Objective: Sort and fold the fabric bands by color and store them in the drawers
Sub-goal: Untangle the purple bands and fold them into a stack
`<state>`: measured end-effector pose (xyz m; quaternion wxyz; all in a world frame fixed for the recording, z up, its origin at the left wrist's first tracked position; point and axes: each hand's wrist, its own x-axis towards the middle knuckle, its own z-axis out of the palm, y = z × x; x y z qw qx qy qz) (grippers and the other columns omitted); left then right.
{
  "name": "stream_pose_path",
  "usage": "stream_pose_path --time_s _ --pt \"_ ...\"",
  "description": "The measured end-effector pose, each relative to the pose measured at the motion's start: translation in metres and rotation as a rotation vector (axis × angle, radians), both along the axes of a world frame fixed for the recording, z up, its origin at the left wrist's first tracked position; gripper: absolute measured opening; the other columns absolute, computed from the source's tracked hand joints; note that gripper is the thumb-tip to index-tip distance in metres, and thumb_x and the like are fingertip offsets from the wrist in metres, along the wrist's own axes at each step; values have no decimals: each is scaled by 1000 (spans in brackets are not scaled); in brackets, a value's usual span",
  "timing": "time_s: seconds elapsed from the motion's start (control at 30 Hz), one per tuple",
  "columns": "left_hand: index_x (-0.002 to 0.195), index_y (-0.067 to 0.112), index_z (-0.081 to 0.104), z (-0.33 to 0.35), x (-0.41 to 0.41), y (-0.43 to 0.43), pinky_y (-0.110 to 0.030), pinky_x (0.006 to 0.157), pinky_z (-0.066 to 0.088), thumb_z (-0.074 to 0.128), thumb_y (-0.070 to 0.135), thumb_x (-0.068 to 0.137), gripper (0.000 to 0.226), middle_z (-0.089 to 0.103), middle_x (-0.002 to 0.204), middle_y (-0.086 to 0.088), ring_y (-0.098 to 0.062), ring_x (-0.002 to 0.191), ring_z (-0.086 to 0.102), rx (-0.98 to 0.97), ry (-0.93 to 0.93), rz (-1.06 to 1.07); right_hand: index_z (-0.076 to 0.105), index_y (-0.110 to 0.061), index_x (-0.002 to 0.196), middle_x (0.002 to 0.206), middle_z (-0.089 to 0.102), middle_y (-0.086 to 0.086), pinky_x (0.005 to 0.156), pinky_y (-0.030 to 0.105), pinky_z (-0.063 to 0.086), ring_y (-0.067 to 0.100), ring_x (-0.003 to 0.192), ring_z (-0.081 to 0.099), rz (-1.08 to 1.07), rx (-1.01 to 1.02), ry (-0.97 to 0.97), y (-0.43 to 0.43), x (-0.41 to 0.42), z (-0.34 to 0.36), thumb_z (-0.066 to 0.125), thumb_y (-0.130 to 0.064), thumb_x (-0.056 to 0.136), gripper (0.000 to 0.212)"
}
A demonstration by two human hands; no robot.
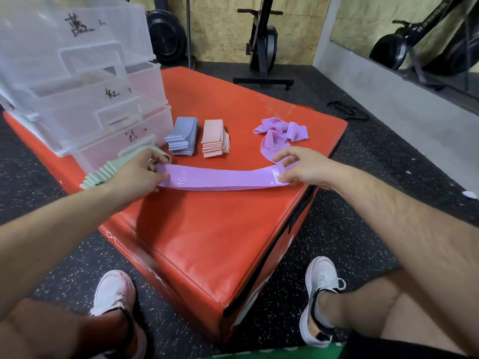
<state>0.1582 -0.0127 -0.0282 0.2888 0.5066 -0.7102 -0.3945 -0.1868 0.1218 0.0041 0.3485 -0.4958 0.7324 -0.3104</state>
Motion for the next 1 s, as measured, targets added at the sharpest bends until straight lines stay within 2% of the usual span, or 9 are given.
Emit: stream_pose_path --time_s 0.17,0.3,0.37,0.53,0.63,0.73,0.8,0.93,1.0 --pt "94 26 58 -12 -2 1 -35 62 51 61 3 88 24 51 72 -6 -24 57 55 -43 -108 10 64 -22 117 80 56 0 59 24 44 12 61 54 -44 34 95 -4 -1 -16 76 -3 77 46" --pt "101 23 60 -11 -6 4 -25 51 39 54 3 86 26 55 73 -1 -19 60 52 -152 -200 36 60 -30 122 113 59 3 69 25 43 16 90 59 -41 97 156 -6 -3 -23 73 -20 84 41" --pt "103 23 60 -10 -7 5 -22 51 38 54 3 87 26 59 78 -3 -17 61 52 -183 -241 26 60 -30 118 113 61 6 68 28 45 19 83 61 -51 97 177 -7 -5 -23 66 -15 87 35" --pt "105 16 60 -14 -2 2 -21 60 37 61 6 87 20 58 86 -2 -22 78 54 -256 -319 -34 62 -23 101 77 60 4 54 28 41 19 58 52 -26 15 294 -4 -4 -25 59 -7 89 21" --pt "97 12 61 -16 -1 2 -13 58 35 63 7 87 11 57 83 -1 -20 74 51 -300 -316 -49 66 -24 89 77 62 3 54 28 40 18 59 52 29 -31 427 -3 -2 -27 58 -11 90 16" --pt "92 10 65 -15 -2 0 -25 62 36 62 8 88 6 61 86 -4 -20 77 53 -342 -347 -52 70 -24 88 81 65 -1 56 28 43 16 65 57 49 -33 506 -3 -1 -25 58 -11 90 18" --pt "90 10 66 -16 -2 -1 -26 69 36 62 7 88 6 63 89 -5 -22 83 56 -362 -370 -70 71 -25 88 82 66 -4 56 27 44 14 66 59 49 -19 506 -1 -1 -26 60 -11 88 18" --pt "90 10 66 -21 0 -3 -25 81 38 64 5 86 6 46 98 -4 -21 85 50 -413 -479 -139 70 -29 85 73 60 -6 55 25 39 12 64 55 71 3 517 0 -2 -28 67 -15 84 14" --pt "89 6 67 -19 -1 -3 -29 82 40 62 3 85 7 47 96 -3 -24 88 52 -452 -508 -155 70 -29 83 68 59 -6 55 26 40 13 62 55 84 7 529 0 -3 -26 67 -17 84 12"
